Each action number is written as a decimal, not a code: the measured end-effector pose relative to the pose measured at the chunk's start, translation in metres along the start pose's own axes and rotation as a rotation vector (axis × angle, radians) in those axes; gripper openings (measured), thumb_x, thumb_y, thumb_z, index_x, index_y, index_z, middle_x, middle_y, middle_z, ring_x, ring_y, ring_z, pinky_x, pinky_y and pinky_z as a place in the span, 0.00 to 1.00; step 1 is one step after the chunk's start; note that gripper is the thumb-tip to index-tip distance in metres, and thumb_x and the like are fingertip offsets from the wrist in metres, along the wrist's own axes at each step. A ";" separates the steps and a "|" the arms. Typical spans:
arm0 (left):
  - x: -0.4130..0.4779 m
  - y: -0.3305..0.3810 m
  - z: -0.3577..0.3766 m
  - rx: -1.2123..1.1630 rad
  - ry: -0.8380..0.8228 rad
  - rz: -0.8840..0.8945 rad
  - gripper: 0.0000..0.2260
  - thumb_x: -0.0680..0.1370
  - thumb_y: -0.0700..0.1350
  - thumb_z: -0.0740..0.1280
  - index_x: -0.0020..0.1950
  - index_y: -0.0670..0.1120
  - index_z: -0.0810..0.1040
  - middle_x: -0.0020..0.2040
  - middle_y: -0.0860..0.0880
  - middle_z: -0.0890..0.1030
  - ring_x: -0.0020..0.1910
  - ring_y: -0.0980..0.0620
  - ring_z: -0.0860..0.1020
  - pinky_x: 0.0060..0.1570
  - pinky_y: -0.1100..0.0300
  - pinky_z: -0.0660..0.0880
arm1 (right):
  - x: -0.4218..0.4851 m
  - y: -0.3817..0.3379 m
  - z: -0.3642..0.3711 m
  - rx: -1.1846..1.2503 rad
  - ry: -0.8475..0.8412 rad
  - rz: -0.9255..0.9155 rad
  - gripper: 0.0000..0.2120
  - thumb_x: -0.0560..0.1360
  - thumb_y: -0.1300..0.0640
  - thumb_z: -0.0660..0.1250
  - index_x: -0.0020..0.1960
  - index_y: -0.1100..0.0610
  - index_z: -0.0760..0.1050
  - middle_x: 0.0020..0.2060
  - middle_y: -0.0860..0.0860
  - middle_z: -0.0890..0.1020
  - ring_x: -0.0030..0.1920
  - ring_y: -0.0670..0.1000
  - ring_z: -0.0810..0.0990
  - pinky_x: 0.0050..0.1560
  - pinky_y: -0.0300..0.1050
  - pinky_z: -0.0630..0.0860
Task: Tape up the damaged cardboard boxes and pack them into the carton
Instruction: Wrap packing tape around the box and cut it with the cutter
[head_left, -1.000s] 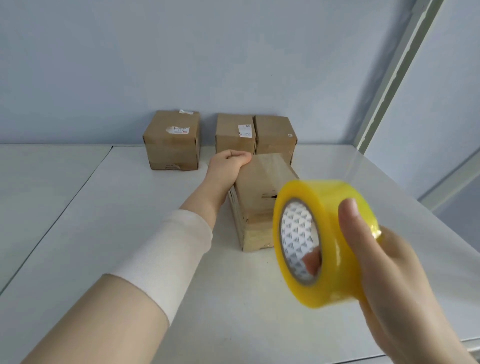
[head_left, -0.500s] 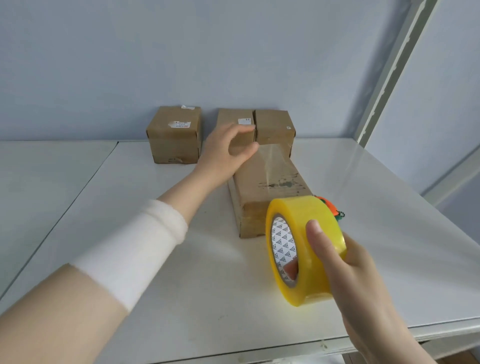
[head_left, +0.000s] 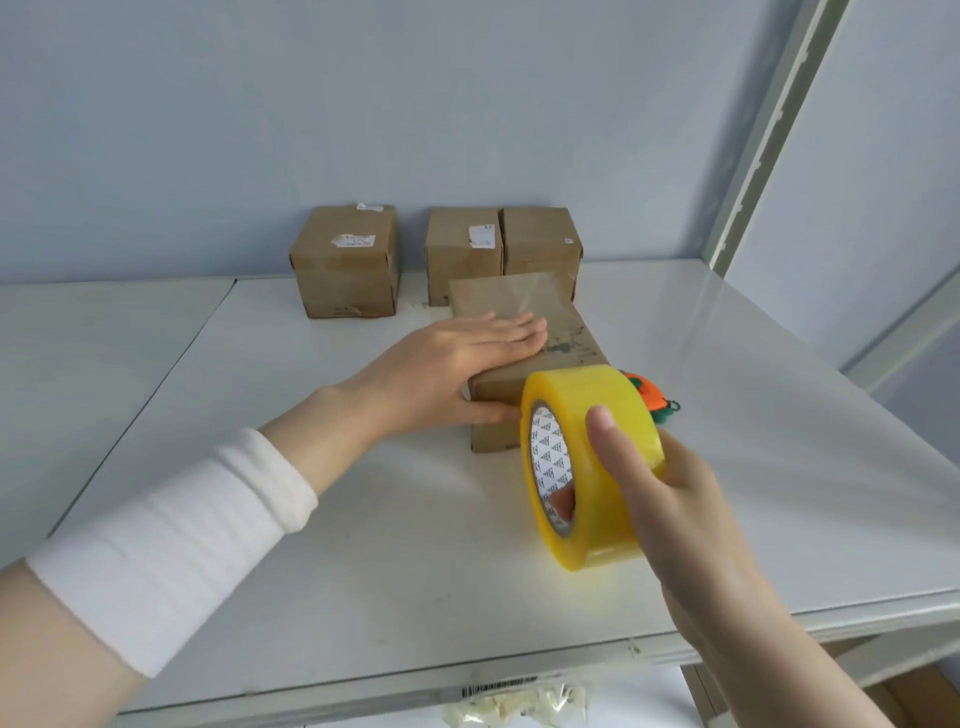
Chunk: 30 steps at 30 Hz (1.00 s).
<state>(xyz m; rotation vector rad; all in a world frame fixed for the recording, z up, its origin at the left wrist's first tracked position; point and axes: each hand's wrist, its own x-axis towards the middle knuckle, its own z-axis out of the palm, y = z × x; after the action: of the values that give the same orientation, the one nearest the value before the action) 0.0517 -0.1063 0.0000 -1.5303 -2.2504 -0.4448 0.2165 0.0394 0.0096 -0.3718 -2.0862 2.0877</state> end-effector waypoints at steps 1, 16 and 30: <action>-0.001 0.002 0.000 -0.019 0.024 0.001 0.30 0.70 0.47 0.74 0.68 0.38 0.70 0.69 0.43 0.71 0.70 0.47 0.67 0.69 0.45 0.64 | 0.000 0.000 0.000 -0.001 -0.002 -0.009 0.27 0.56 0.33 0.63 0.42 0.53 0.78 0.29 0.48 0.84 0.29 0.43 0.82 0.26 0.31 0.73; 0.024 -0.009 -0.042 -0.485 0.133 -0.447 0.10 0.76 0.49 0.68 0.49 0.67 0.74 0.46 0.69 0.78 0.49 0.73 0.73 0.44 0.78 0.67 | 0.038 -0.072 -0.013 0.061 -0.365 -0.402 0.08 0.63 0.47 0.72 0.40 0.47 0.84 0.38 0.47 0.86 0.40 0.47 0.84 0.38 0.39 0.79; 0.081 -0.060 -0.015 -1.201 0.427 -0.883 0.12 0.79 0.46 0.63 0.58 0.41 0.77 0.57 0.41 0.80 0.56 0.45 0.79 0.57 0.53 0.74 | 0.154 -0.089 0.025 -0.069 -0.189 -0.546 0.15 0.71 0.46 0.65 0.47 0.57 0.77 0.39 0.50 0.84 0.44 0.50 0.83 0.50 0.51 0.79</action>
<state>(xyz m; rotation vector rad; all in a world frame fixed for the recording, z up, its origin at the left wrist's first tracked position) -0.0291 -0.0684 0.0490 -0.4685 -2.1895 -2.3932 0.0567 0.0609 0.0894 0.3665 -2.0552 1.7774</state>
